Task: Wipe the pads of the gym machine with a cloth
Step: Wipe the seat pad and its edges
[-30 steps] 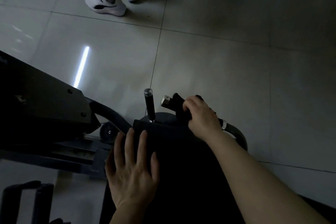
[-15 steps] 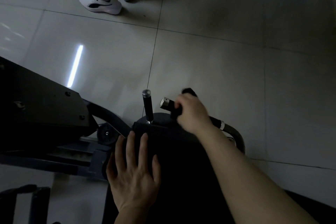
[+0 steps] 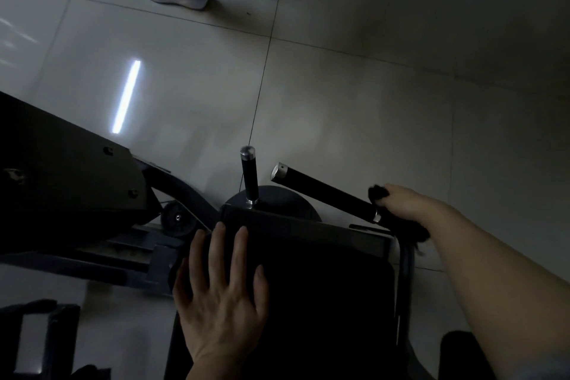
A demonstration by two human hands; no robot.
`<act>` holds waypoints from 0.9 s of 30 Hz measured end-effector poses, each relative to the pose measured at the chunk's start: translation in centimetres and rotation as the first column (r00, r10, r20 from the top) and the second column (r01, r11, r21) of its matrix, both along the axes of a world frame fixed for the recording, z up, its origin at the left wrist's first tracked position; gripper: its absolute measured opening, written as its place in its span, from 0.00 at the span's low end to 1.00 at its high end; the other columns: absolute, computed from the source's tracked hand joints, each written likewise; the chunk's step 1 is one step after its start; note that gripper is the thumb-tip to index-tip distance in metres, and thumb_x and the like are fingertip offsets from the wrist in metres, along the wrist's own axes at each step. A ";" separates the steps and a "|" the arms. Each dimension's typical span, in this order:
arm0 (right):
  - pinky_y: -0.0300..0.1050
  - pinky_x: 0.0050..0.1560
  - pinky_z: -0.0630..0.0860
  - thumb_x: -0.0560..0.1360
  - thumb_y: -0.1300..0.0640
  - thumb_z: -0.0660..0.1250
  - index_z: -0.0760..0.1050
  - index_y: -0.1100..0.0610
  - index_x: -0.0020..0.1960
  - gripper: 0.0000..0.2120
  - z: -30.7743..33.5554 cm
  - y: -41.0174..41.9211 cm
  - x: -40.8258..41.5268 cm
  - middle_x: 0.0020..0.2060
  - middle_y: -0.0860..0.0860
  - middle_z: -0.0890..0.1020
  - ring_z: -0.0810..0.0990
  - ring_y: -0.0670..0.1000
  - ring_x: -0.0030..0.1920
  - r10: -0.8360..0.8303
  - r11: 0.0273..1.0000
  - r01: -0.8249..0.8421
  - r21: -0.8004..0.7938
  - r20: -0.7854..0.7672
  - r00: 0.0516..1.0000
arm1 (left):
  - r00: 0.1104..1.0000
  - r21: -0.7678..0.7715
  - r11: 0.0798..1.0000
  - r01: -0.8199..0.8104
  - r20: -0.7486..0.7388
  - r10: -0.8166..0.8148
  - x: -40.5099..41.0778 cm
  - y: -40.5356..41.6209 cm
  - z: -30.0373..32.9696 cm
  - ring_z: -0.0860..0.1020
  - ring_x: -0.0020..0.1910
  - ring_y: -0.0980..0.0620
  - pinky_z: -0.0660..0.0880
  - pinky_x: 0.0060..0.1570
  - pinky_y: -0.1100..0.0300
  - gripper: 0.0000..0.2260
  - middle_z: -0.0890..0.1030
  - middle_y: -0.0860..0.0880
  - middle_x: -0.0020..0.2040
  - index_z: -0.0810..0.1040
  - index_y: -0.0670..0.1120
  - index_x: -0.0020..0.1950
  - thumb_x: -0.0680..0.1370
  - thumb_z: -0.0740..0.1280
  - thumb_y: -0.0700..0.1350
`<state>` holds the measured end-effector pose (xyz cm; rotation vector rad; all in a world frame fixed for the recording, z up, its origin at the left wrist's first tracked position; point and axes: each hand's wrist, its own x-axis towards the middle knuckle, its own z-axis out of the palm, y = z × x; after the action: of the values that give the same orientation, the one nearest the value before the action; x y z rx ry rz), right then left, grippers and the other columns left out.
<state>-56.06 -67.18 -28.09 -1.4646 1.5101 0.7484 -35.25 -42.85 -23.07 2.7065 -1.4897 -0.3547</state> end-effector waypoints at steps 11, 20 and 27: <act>0.46 0.49 0.70 0.79 0.46 0.57 0.71 0.53 0.56 0.13 0.2 -0.2 14.9 0.50 0.53 0.78 0.76 0.54 0.50 0.131 0.977 -0.047 -0.206 0.417 0.899 | 0.999 0.060 0.998 0.004 0.047 -0.007 -0.1 0.0 0.0 0.60 0.72 0.44 0.66 0.58 0.43 0.26 0.63 0.48 0.72 0.64 0.52 0.70 0.73 0.53 0.57; 0.47 0.48 0.71 0.76 0.57 0.63 0.73 0.58 0.58 0.12 1.0 1.0 3.4 0.55 0.61 0.78 0.77 0.60 0.54 0.103 0.909 -0.035 -0.416 0.142 0.985 | 1.000 0.053 0.999 0.012 0.014 -0.012 0.1 -0.2 0.2 0.60 0.71 0.43 0.59 0.59 0.46 0.26 0.64 0.46 0.72 0.64 0.51 0.70 0.73 0.53 0.57; 0.51 0.46 0.76 0.69 0.59 0.56 0.81 0.58 0.41 0.14 1.8 5.6 12.2 0.50 0.56 0.80 0.79 0.58 0.50 0.926 0.233 -0.391 -0.890 0.081 0.369 | 0.999 0.075 0.997 0.011 0.037 -0.014 -0.1 -0.3 0.4 0.60 0.71 0.43 0.64 0.59 0.44 0.26 0.63 0.47 0.72 0.64 0.51 0.70 0.73 0.53 0.56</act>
<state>-43.87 -61.54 -26.26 -2.8531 0.4288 -0.0720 -35.37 -43.14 -22.72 2.7775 -1.5335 -0.3694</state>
